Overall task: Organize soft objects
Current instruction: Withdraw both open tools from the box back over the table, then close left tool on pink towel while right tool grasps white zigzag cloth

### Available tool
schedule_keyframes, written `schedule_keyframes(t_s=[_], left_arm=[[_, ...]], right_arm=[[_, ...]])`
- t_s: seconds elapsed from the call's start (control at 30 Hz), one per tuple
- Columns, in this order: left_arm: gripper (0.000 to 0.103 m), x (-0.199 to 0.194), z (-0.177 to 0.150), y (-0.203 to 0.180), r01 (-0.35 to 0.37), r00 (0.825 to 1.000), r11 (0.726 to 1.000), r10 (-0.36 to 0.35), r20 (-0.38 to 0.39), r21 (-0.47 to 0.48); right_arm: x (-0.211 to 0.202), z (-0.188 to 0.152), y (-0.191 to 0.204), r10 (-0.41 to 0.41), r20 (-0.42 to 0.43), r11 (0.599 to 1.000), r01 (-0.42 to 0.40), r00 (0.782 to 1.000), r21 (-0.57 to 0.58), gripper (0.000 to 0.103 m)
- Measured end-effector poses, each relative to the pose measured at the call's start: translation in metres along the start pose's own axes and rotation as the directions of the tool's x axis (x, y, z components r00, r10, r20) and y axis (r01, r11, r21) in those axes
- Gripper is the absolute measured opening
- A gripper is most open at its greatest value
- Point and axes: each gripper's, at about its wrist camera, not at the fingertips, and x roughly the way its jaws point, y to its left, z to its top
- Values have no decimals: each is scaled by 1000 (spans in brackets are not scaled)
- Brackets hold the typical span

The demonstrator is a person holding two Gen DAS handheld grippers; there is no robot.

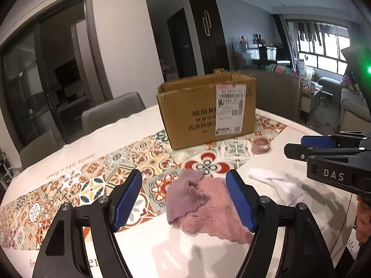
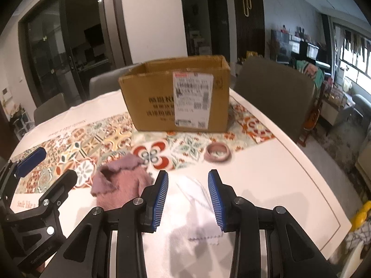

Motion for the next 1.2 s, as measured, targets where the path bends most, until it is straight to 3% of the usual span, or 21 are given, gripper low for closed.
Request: schedule_keyframes(t_s=[0.2, 0.87, 1.2], left_arm=[[74, 15, -11, -1, 4, 999, 1000, -5, -46, -22], [74, 46, -40, -13, 19, 984, 1000, -22, -177, -18], [74, 66, -29, -10, -28, 987, 1000, 29, -155, 10]], right_arm=[[8, -14, 0, -34, -28, 999, 34, 999, -9, 38], [48, -51, -15, -13, -172, 999, 20, 985, 40, 38], [65, -46, -12, -34, -196, 999, 38, 980, 15, 38]])
